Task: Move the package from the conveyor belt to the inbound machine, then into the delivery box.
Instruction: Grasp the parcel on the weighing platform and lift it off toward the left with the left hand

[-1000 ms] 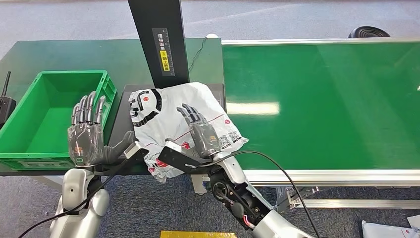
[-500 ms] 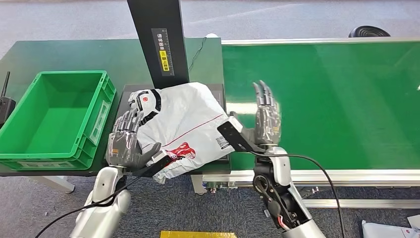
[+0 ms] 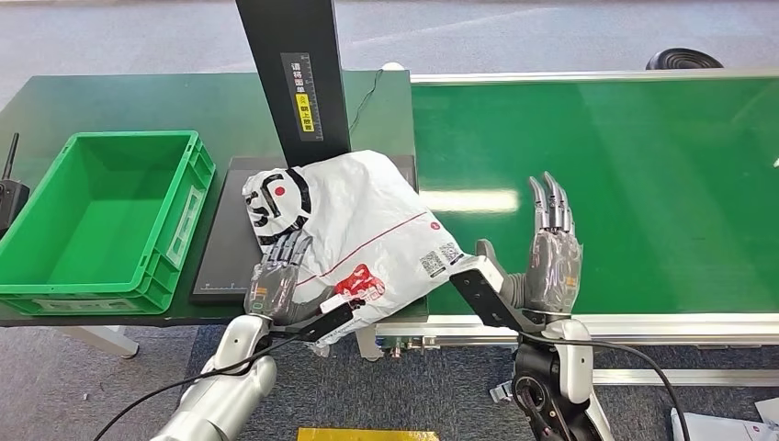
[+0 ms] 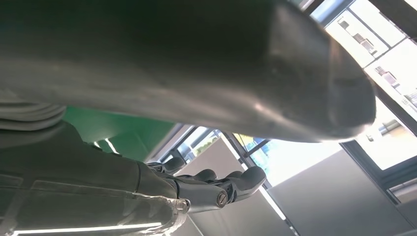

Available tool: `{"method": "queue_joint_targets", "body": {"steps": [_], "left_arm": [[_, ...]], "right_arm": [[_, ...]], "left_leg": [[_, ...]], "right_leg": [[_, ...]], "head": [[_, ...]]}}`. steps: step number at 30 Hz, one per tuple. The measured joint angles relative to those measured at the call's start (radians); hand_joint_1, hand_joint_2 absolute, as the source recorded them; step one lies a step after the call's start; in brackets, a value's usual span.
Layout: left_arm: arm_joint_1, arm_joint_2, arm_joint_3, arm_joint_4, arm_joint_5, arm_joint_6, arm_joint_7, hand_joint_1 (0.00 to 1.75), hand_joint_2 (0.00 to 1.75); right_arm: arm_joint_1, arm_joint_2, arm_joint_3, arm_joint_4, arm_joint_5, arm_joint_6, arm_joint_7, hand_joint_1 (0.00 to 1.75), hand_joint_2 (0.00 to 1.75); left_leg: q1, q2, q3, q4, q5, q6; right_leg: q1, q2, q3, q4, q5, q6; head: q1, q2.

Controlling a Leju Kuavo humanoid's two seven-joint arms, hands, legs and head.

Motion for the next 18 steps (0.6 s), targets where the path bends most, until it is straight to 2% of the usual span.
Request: {"method": "queue_joint_targets", "body": {"steps": [2,6,8,9,12,13,18], "left_arm": [[-0.008,-0.006,0.0,0.02,0.002,0.001,0.001,0.0,0.0],[-0.019,-0.015,0.0,0.05,0.012,0.008,0.013,0.0,1.75],[-0.022,-0.019,0.0,0.062,0.019,0.012,0.018,0.0,1.75],[-0.023,-0.02,0.001,0.067,0.022,0.013,0.02,0.14,1.75],[-0.025,-0.023,0.001,0.079,0.025,0.014,0.024,1.26,1.75],[-0.025,-0.024,0.001,0.081,0.026,0.014,0.024,1.51,1.75],[-0.032,-0.027,0.002,0.083,0.034,0.017,0.026,1.66,1.75]], "right_arm": [[0.017,-0.003,0.0,-0.023,0.004,0.001,0.002,0.0,0.0],[0.057,-0.004,0.0,-0.072,0.021,0.008,0.007,0.0,0.0],[0.079,-0.005,0.0,-0.098,0.03,0.009,0.009,0.0,0.0],[0.09,-0.005,0.0,-0.11,0.034,0.009,0.009,0.0,0.0],[0.116,-0.004,0.0,-0.141,0.045,0.013,0.013,0.0,0.0],[0.122,-0.004,0.0,-0.149,0.048,0.015,0.015,0.0,0.0],[0.148,-0.002,-0.001,-0.179,0.062,0.017,0.019,0.0,0.0]], "left_leg": [[0.0,0.0,0.0,0.0,0.0,0.0],[0.0,0.0,0.0,0.0,0.0,0.0],[0.0,0.0,0.001,0.0,0.0,0.0],[0.0,0.0,0.001,0.0,0.0,0.0],[0.0,0.0,0.001,0.0,0.0,0.0],[0.0,0.0,0.002,0.0,0.0,0.0],[0.0,-0.001,0.006,-0.001,-0.001,0.001]], "right_leg": [[0.0,0.0,0.0,0.0,0.0,0.0],[0.0,0.0,0.001,0.0,0.0,0.0],[0.0,0.0,0.001,0.0,0.0,0.0],[0.0,0.0,0.001,0.0,0.0,0.0],[0.0,0.0,0.002,0.0,0.0,0.0],[0.0,0.0,0.003,0.0,0.0,0.0],[0.0,-0.001,0.008,0.0,-0.001,0.0]], "head": [[0.0,0.0],[0.0,0.0],[0.0,0.0],[0.0,0.0],[0.0,0.0],[0.0,0.0],[0.0,0.0]]}}
